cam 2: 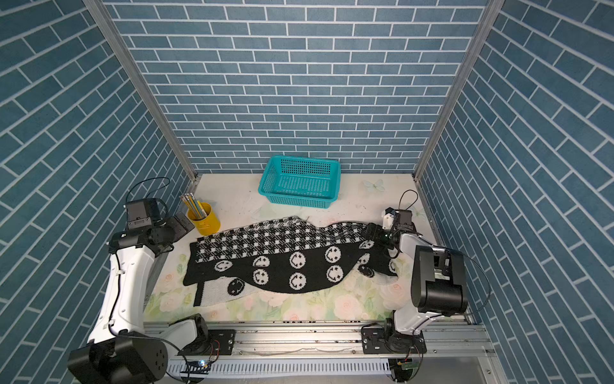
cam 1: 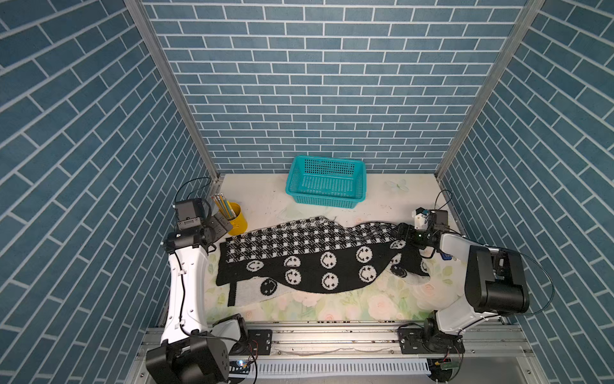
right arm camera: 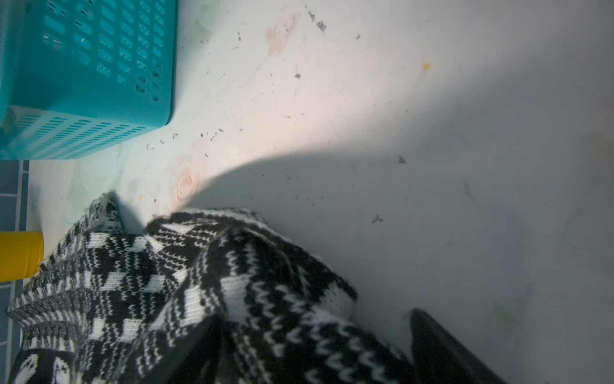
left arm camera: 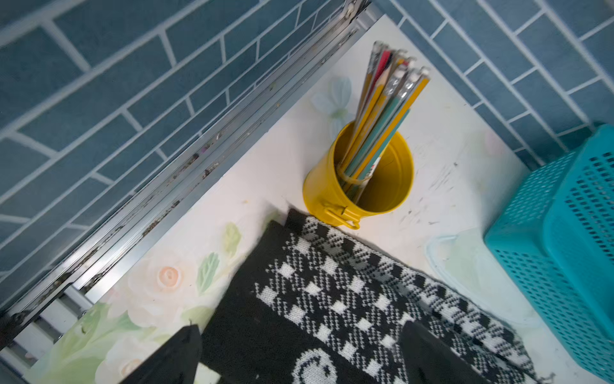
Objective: Roll up the scarf and place it into the basket
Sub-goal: Flatten out the scarf at the center of the board.
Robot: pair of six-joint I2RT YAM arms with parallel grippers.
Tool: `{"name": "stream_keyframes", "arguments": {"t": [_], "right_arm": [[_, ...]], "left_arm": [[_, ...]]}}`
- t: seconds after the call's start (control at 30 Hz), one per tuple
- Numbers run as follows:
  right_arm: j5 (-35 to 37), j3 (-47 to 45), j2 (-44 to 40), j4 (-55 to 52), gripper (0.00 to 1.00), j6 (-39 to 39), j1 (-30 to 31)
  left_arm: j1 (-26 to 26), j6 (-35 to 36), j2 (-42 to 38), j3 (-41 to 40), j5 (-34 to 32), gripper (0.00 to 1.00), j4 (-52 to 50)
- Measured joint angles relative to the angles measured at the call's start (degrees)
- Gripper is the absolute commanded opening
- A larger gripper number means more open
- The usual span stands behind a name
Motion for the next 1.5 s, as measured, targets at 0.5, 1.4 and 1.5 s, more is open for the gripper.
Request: {"name": "stream_keyframes", "arguments": {"t": [0.5,1.4,1.5], "right_arm": [[14.6,31.7,2.7,-6.0,0.79,0.1,2.4],[27.4,19.8,8.1,-7.2,0.92,-13.7,69.8],[30.0,21.6,12.5,-7.2,0.88,-15.0,69.7]], "left_arm": [[-0.3,1.2,1.5,-3.8,7.9,1.0,1.6],[-3.9,1.7,10.9,-4.7,10.2,1.0,6.7],[-3.9,1.7,11.2,-4.7,10.8,1.0,7.3]]}}
